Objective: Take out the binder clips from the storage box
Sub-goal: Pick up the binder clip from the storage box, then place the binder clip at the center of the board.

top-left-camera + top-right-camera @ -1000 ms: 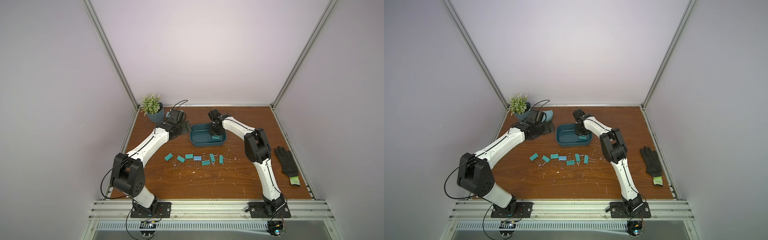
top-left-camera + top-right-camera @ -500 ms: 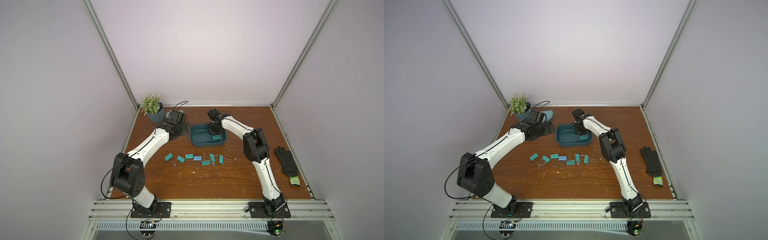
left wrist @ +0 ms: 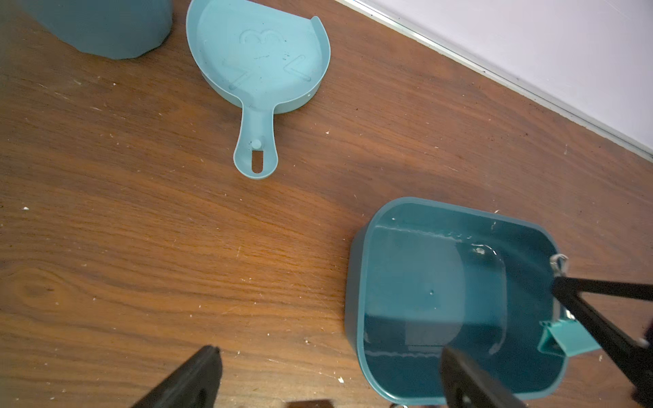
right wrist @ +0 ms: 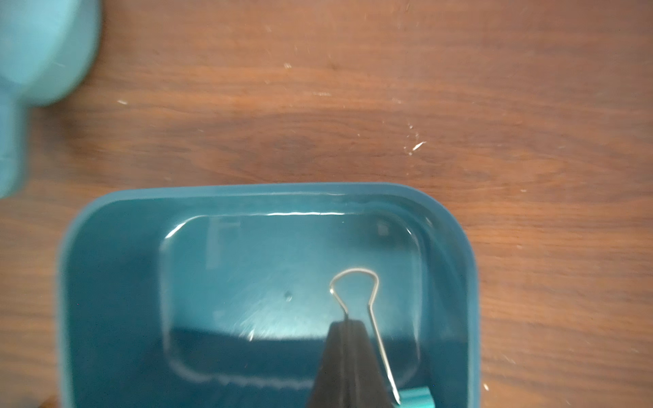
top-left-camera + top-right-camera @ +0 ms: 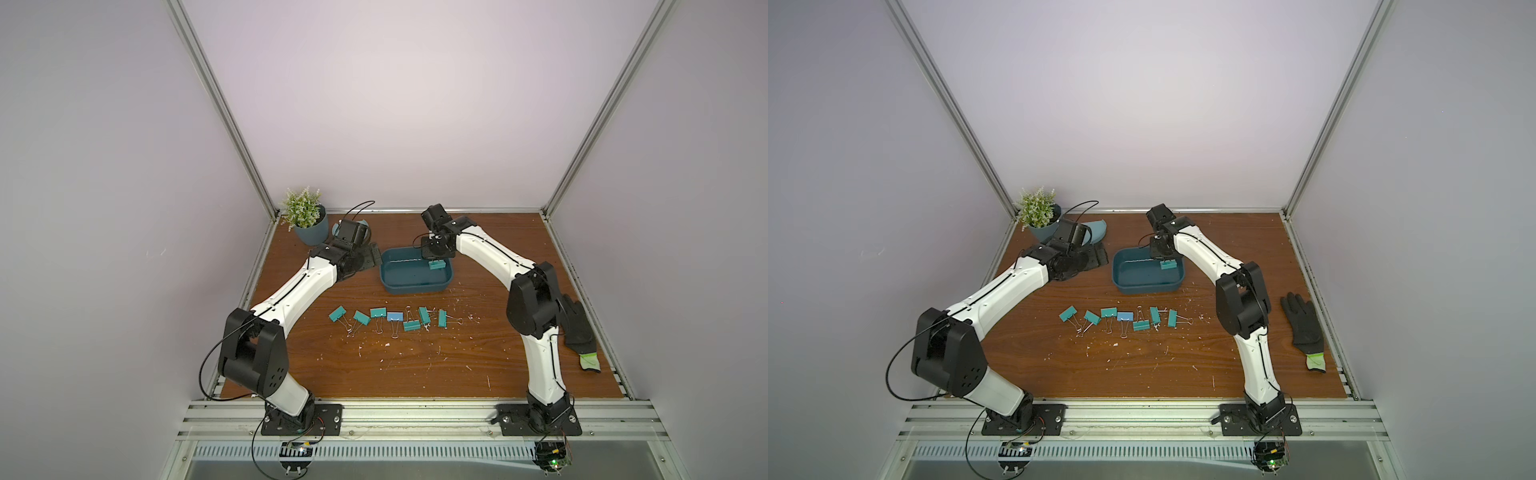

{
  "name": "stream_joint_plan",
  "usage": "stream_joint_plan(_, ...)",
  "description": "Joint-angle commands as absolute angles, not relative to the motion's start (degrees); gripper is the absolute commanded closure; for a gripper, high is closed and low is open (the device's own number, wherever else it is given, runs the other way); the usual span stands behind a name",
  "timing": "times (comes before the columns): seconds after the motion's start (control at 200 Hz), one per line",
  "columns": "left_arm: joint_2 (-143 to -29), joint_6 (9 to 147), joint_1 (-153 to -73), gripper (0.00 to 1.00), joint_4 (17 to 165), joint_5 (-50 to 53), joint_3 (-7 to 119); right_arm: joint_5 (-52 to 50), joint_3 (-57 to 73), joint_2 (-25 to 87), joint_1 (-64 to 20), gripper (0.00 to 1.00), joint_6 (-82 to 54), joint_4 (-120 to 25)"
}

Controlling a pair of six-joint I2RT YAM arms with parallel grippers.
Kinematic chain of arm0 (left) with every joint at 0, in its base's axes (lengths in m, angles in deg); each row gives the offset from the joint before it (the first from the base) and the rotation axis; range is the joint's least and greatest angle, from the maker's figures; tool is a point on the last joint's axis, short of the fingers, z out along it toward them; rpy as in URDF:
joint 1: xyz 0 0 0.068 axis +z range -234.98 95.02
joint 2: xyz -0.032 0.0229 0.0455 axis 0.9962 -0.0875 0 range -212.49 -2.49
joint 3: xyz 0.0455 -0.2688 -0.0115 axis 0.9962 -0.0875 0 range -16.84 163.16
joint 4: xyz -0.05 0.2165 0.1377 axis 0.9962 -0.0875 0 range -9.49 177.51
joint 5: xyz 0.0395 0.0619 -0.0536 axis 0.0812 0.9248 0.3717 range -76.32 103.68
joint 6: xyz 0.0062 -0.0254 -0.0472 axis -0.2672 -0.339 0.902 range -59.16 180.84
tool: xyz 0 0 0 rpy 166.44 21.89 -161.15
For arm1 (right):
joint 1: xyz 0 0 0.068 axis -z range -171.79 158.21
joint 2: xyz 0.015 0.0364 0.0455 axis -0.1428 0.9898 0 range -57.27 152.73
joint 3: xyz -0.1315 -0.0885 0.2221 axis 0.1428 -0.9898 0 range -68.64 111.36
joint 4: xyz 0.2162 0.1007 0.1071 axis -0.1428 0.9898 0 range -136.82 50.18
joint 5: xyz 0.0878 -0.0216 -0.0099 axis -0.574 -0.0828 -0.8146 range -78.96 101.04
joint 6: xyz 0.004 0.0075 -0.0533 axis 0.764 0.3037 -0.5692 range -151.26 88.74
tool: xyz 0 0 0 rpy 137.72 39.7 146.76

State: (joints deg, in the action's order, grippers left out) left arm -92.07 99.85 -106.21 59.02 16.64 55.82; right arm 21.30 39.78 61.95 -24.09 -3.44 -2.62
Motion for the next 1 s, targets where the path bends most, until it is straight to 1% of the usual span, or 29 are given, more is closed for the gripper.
stream_joint_plan(0.0,-89.1,99.5,-105.5,0.01,58.6,16.5,54.6,23.7,35.3,55.6,-24.4,1.00,-2.8,-2.2)
stream_joint_plan(0.27,-80.6,101.7,-105.5,0.00,58.9,17.4,48.6,24.6,22.7,44.9,-23.5,1.00,-4.2,-3.4)
stream_joint_plan(0.48,-69.5,103.5,-105.7,0.00,58.6,18.0,41.4,25.5,12.6,38.8,-22.7,1.00,-4.7,-5.8)
stream_joint_plan(0.686,-57.3,106.4,-105.9,0.00,57.6,16.7,33.4,25.1,3.2,34.2,-21.1,1.00,-2.6,-10.4)
stream_joint_plan(0.801,-51.3,108.1,-106.0,0.00,55.9,16.7,30.1,26.2,0.9,33.5,-21.0,1.00,-3.2,-11.1)
stream_joint_plan(0.996,-46.0,109.5,-106.0,0.00,55.1,16.8,27.2,26.7,-3.8,30.8,-19.9,1.00,-3.4,-11.4)
